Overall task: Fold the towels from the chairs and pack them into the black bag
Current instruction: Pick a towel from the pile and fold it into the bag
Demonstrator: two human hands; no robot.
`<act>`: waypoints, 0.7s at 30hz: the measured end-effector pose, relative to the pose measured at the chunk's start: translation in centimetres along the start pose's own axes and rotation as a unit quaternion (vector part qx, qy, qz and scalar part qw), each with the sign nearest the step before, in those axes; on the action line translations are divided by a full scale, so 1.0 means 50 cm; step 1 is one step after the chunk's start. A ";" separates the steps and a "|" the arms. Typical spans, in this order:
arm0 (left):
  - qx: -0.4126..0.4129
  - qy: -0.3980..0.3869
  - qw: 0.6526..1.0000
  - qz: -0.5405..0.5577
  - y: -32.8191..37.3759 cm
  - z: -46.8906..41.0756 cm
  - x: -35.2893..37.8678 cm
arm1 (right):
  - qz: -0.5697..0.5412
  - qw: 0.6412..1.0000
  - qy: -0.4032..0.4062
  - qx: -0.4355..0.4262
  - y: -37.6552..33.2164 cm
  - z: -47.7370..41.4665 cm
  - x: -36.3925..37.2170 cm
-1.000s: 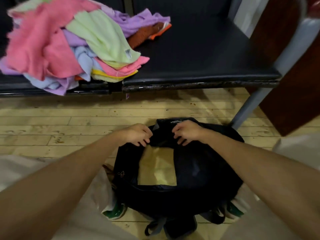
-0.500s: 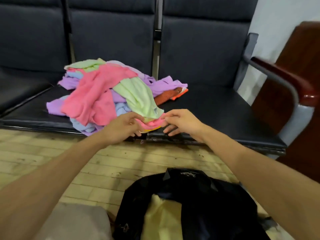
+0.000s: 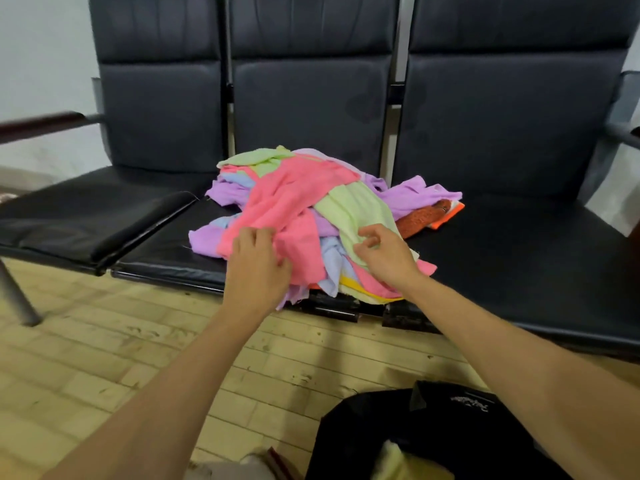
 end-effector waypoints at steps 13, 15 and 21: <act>-0.073 0.040 0.995 0.056 -0.045 -0.021 -0.006 | 0.027 0.998 -0.050 0.001 -0.037 0.029 0.025; -0.040 0.042 0.995 0.085 -0.013 -0.027 -0.013 | 0.026 0.998 -0.059 0.005 -0.036 0.037 0.023; 0.051 -0.017 0.985 0.167 0.128 -0.015 -0.016 | 0.034 0.998 0.040 -0.032 -0.075 0.047 -0.027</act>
Point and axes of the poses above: each hand's wrist, its own z-axis away from the middle knuckle, its own x-axis out of the palm, y = z × x, the point moved 10 cm from there along -z, towards the middle knuckle
